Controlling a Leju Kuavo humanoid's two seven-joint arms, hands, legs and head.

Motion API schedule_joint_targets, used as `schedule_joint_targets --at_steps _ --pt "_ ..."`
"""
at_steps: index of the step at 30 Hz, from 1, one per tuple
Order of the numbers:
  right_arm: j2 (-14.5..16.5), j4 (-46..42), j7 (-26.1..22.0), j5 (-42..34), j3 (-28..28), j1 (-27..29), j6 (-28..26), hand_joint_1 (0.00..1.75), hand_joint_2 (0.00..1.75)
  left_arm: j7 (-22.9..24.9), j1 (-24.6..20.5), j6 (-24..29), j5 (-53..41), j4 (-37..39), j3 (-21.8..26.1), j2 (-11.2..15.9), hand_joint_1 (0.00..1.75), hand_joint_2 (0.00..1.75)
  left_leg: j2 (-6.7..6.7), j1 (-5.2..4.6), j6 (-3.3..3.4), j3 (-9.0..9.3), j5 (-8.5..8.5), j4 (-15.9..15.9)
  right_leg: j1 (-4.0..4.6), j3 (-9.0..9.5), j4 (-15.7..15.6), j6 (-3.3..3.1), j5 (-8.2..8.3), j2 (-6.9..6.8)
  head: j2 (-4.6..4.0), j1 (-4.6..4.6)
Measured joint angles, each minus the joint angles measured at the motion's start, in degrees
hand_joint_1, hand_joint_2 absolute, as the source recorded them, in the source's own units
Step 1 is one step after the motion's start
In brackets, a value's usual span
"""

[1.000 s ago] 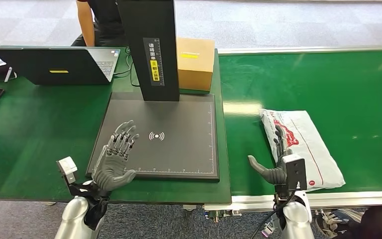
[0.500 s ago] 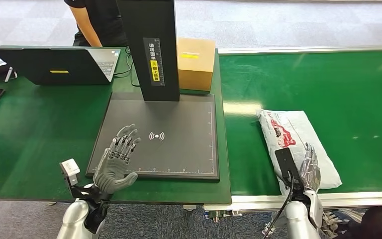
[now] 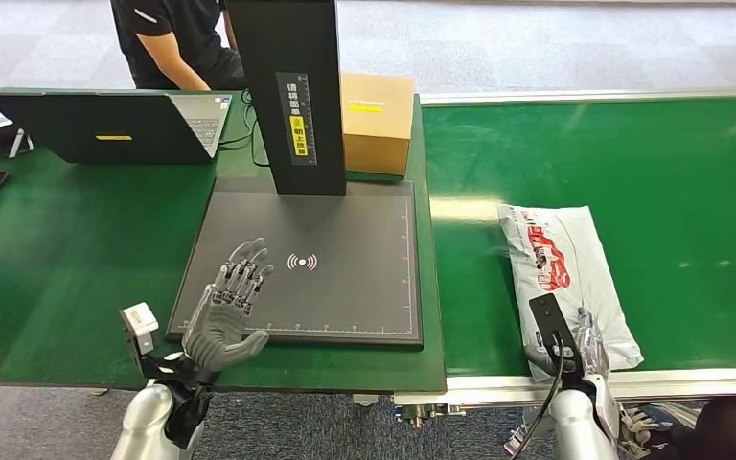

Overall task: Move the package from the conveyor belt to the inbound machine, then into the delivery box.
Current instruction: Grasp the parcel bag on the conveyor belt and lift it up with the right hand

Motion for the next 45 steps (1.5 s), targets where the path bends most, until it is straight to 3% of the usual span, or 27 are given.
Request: schedule_joint_targets --at_steps 1,5,16,25,34,45 --pt "-0.04 0.69 -0.01 -0.08 -0.17 -0.31 0.27 0.03 1.75 -0.02 0.0 0.02 -0.02 0.05 0.01 -0.03 0.0 1.75 0.0 0.0 0.0 0.02 0.0 0.0 0.0 0.02 0.0 0.0 0.0 0.0 0.0 0.0" --pt "-0.22 2.95 -0.66 -1.04 -0.54 -1.34 1.51 1.73 1.75 -0.12 -0.01 0.17 -0.03 0.22 0.04 -0.09 0.0 1.75 0.03 0.02 0.02 0.18 -0.02 -0.01 0.02 0.21 -0.09 0.01 0.0 0.01 0.0 0.0" --pt "-1.11 5.23 -2.47 -4.0 -0.69 -3.04 2.03 1.75 1.75 -0.12 0.07 0.55 0.09 0.3 0.66 -0.1 0.0 1.75 0.16 0.02 0.11 0.51 -0.05 0.05 0.02 0.58 -0.17 0.15 0.1 0.09 0.0 0.01" --pt "-1.21 5.3 -7.2 -8.25 -0.58 -2.89 1.19 1.75 1.75 -0.25 0.09 0.66 0.51 0.29 1.02 -0.1 0.0 1.75 0.16 0.02 0.1 0.52 -0.05 0.04 0.04 0.6 -0.17 0.14 0.1 0.09 0.0 0.01" --pt "-0.13 -0.21 -17.06 -14.24 -0.47 0.32 -6.09 1.75 1.75 -0.05 0.48 0.6 1.1 -0.31 1.3 -0.1 0.0 1.75 0.0 0.01 0.12 0.23 -0.03 0.04 0.0 0.36 -0.14 0.15 0.1 0.01 0.0 0.0" --pt "3.09 -16.89 -28.44 -21.52 -0.47 5.4 -15.3 1.75 1.75 -0.38 0.28 0.32 1.27 -0.33 1.27 -0.12 0.0 1.75 -0.03 0.01 0.11 -0.05 -0.04 0.03 0.0 0.07 -0.14 0.17 0.07 0.01 0.0 0.01"
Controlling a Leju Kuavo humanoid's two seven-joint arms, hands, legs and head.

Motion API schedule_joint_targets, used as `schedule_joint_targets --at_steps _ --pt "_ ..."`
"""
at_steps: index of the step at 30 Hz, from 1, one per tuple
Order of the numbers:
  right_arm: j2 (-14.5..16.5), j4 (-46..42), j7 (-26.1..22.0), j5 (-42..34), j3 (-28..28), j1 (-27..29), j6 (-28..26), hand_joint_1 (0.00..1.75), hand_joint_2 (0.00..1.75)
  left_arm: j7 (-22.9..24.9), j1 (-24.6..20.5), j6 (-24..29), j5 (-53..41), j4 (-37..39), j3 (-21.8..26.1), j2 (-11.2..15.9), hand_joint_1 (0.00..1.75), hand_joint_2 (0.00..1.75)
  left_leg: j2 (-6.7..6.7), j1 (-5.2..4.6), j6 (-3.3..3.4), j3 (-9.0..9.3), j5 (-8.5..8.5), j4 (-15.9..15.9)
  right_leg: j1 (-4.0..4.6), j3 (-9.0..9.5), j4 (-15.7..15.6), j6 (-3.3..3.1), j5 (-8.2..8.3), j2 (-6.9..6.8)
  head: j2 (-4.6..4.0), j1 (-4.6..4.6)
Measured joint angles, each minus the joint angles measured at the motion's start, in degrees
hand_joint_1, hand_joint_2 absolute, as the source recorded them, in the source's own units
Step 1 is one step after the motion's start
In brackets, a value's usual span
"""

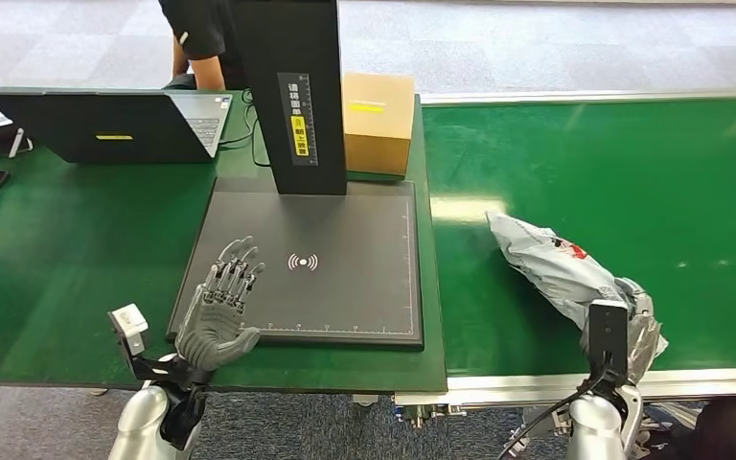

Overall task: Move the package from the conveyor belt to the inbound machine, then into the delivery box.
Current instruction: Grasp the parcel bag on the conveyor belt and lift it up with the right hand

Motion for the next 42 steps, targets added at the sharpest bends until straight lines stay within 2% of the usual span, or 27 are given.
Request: schedule_joint_targets --at_steps 6,14,16,18,19,21,23,28,33,39,42 --pt "1.11 -6.44 -2.28 -0.23 0.9 0.78 -1.42 1.75 1.75 -0.11 -0.14 -0.06 0.16 0.0 -0.15 0.0 0.0 1.75 0.0 0.0 0.0 0.0 0.0 0.0 0.0 0.0 0.0 0.0 0.0 0.0 0.0 0.0" --pt "1.34 -11.07 -4.3 1.72 4.74 0.68 -3.34 1.75 1.75 -0.46 -0.28 -0.07 0.33 0.01 -0.27 -0.02 0.0 1.75 0.0 0.0 0.0 0.0 0.0 0.0 0.0 0.0 0.0 0.0 0.0 0.0 0.0 0.0" --pt "1.34 -11.48 -3.97 1.9 5.64 0.5 -3.19 0.94 1.75 -0.55 -0.3 -0.04 0.35 0.02 -0.31 -0.02 0.0 1.75 0.0 0.0 0.0 -0.01 0.0 0.0 0.0 0.01 0.0 0.0 0.0 0.0 0.0 -0.01" --pt "1.33 -11.38 -0.8 2.55 6.36 0.02 -0.77 0.07 1.75 -0.66 -0.3 0.16 0.37 0.02 -0.31 -0.02 0.0 1.75 0.01 0.0 0.0 -0.02 0.0 -0.01 0.0 0.01 0.0 0.0 0.0 0.01 0.0 0.0" --pt "1.29 -10.89 2.63 3.2 6.67 -0.45 1.89 0.0 1.75 -0.72 -0.3 0.31 0.37 0.02 -0.31 -0.02 0.0 1.75 0.02 0.0 0.0 -0.01 0.0 -0.01 0.0 0.0 0.01 0.0 0.01 0.01 0.0 0.01" --pt "1.12 -8.72 10.24 4.42 7.14 -1.69 8.3 0.0 1.75 -0.9 -0.28 0.51 0.34 0.03 -0.31 -0.02 0.0 1.75 0.03 0.0 0.01 -0.01 0.01 0.0 0.0 0.0 0.0 0.01 0.01 0.0 0.0 0.01" --pt "0.88 -5.69 13.64 4.71 7.26 -2.76 11.72 0.0 1.75 -1.07 -0.23 0.52 0.2 0.05 -0.3 -0.02 0.0 1.75 -0.04 0.0 0.04 -0.04 0.03 0.01 -0.01 0.0 0.0 0.01 0.01 -0.08 0.0 0.01" --pt "0.52 -0.74 15.3 5.41 7.32 -4.3 12.82 0.0 1.75 -1.25 -0.19 0.54 -0.02 0.1 -0.29 -0.02 0.0 1.75 -0.11 0.0 0.02 -0.07 0.08 0.01 0.0 0.0 0.01 0.01 0.01 -0.16 0.0 -0.01" --pt "-0.41 6.08 25.36 10.67 7.25 -5.32 15.35 0.0 1.75 -0.84 -0.07 0.73 -0.28 0.15 -0.27 -0.02 0.0 1.75 -0.12 0.0 0.02 -0.07 0.08 0.01 0.0 -0.01 0.0 0.01 0.0 -0.17 0.0 0.01" --pt "-1.77 13.95 26.76 13.2 6.63 -5.57 14.09 0.0 1.75 0.01 0.39 0.55 -0.62 0.15 -0.14 -0.04 0.0 1.75 -0.12 0.0 0.03 -0.07 0.07 0.01 0.0 -0.01 0.0 0.01 0.0 -0.17 0.0 0.01" --pt "-2.21 15.7 29.68 15.61 6.63 -6.14 15.18 0.0 1.75 0.1 0.39 0.54 -0.62 0.16 -0.08 -0.05 0.0 1.75 -0.12 0.0 0.05 -0.04 0.05 0.01 0.0 0.0 0.0 0.02 -0.01 -0.17 0.0 0.0"
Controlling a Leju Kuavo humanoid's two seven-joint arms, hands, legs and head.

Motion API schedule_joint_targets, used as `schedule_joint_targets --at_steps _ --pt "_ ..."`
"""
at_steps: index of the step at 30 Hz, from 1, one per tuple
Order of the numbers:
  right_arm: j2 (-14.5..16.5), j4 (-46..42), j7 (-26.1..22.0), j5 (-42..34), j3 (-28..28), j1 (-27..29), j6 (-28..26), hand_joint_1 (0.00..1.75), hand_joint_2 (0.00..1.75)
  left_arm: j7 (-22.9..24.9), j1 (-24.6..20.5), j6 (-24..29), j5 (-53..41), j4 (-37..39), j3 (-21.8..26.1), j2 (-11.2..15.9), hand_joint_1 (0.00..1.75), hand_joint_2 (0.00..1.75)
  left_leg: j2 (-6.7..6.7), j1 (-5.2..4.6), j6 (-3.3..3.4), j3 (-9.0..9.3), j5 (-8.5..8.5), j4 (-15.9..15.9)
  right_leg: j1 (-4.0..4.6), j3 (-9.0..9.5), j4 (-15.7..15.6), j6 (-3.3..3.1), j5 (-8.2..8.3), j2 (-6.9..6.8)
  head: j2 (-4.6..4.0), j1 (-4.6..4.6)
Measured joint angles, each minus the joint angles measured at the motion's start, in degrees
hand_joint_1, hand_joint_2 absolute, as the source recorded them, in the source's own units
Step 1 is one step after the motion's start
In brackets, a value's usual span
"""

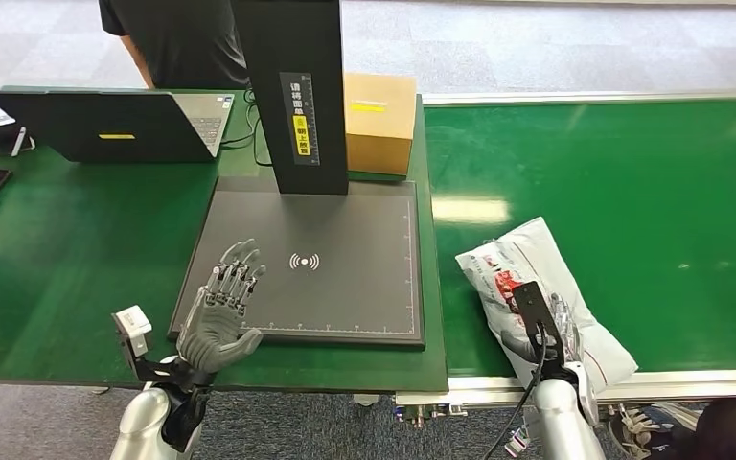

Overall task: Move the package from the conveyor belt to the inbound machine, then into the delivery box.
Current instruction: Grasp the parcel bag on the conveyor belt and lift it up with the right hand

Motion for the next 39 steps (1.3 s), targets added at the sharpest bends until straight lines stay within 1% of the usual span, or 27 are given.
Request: schedule_joint_targets --at_steps 3,5,11,20,22,24,29,39 --pt "-0.62 2.29 5.0 3.93 0.16 -1.25 1.98 0.0 1.75 -0.01 -0.03 0.0 -0.03 0.18 0.01 -0.07 0.0 1.75 0.0 0.0 0.02 0.09 -0.01 0.0 0.0 0.09 -0.01 0.02 -0.01 0.0 0.0 -0.01" --pt "-1.02 3.78 6.65 5.28 0.25 -2.08 2.77 0.0 1.75 -0.02 -0.03 0.01 -0.08 0.39 0.01 -0.12 0.0 1.75 0.0 0.01 0.03 0.2 -0.02 0.0 0.0 0.21 -0.05 0.03 -0.02 0.0 0.0 0.0" --pt "-1.62 6.51 7.03 5.86 0.42 -3.34 2.92 0.0 1.75 -0.04 -0.06 0.02 -0.09 0.73 0.01 -0.13 0.0 1.75 0.0 0.01 0.14 0.55 -0.09 0.0 0.0 0.65 -0.23 0.16 -0.1 0.0 0.0 0.0" --pt "-1.75 7.85 7.11 6.06 0.49 -3.96 3.1 0.0 1.75 -0.09 -0.06 0.02 -0.09 0.84 0.01 -0.13 0.0 1.75 -0.01 0.01 0.29 0.81 -0.09 0.0 0.0 1.06 -0.47 0.3 -0.05 0.0 0.0 0.0" --pt "-1.76 8.19 7.26 6.56 0.49 -4.17 3.66 0.87 1.75 -0.09 -0.07 0.06 -0.09 0.85 0.01 -0.13 0.0 1.75 -0.02 0.01 0.33 0.85 -0.1 0.0 0.0 1.11 -0.52 0.31 -0.04 0.0 0.0 -0.01" --pt "-1.86 8.76 6.37 6.46 0.48 -4.38 4.49 1.75 1.75 -0.14 -0.08 0.13 -0.06 0.89 0.02 -0.13 0.0 1.75 -0.01 0.02 0.37 0.92 -0.12 -0.01 0.01 1.21 -0.58 0.32 -0.04 0.0 0.0 0.0" --pt "-2.28 9.48 -0.59 1.18 0.18 -4.43 5.97 1.75 1.75 -0.6 -0.08 0.13 0.15 0.91 0.12 -0.13 0.0 1.75 0.13 0.03 0.43 0.96 -0.17 -0.02 0.02 1.26 -0.69 0.37 0.03 0.1 0.0 0.02" --pt "-2.95 9.12 -4.08 -3.64 0.08 -4.3 6.55 1.75 1.75 -1.19 -0.83 -0.28 0.03 1.51 0.25 -0.13 0.0 1.75 0.32 0.06 0.44 1.03 -0.17 -0.03 0.07 1.27 -0.71 0.37 0.13 0.24 0.0 0.0"
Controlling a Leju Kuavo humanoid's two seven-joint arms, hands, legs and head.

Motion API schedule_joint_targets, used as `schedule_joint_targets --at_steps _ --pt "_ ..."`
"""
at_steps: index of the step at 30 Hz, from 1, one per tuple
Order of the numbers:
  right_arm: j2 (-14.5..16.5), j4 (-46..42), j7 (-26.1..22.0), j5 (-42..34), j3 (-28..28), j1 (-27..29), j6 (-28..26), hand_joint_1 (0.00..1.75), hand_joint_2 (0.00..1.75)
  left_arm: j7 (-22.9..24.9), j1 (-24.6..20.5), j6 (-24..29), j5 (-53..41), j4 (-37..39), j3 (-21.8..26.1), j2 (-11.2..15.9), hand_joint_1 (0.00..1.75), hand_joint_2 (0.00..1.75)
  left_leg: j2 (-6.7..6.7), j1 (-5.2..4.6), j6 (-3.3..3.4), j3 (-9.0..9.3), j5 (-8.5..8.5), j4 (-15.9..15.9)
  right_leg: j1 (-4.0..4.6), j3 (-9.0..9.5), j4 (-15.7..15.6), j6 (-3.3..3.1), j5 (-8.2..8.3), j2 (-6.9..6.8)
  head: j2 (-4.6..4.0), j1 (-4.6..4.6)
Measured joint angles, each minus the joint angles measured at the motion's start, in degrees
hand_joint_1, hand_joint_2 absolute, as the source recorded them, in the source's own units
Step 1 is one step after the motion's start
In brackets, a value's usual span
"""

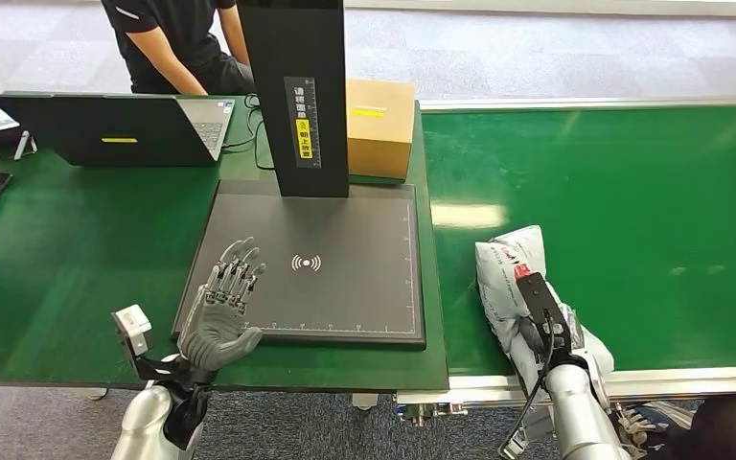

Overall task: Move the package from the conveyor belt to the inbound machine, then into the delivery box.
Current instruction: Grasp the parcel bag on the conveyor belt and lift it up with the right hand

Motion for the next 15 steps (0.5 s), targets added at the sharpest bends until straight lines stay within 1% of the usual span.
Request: schedule_joint_targets --at_steps 9,12,15 --pt "-0.01 -0.49 -1.6 -1.95 0.42 0.44 0.16 1.75 1.75 -0.11 -0.31 -0.28 -0.03 0.45 0.07 0.0 0.0 1.75 0.02 0.03 0.0 -0.04 0.0 -0.01 0.01 -0.02 0.01 -0.02 -0.02 0.0 0.0 0.01" --pt "0.0 -0.94 -4.25 -3.44 0.43 1.0 -0.85 1.75 1.75 -0.26 -0.34 -0.36 -0.03 0.48 0.16 0.0 0.0 1.75 0.01 0.02 0.0 -0.09 0.0 0.0 0.0 -0.04 0.01 -0.01 -0.02 0.0 0.0 0.02" --pt "0.19 -2.42 -8.49 -5.84 0.44 2.21 -2.65 1.75 1.75 -0.4 -0.3 -0.52 -0.03 0.48 0.26 0.0 0.0 1.75 -0.06 0.01 0.0 -0.17 0.0 0.0 -0.01 -0.08 0.02 0.0 -0.01 -0.04 0.0 0.02"
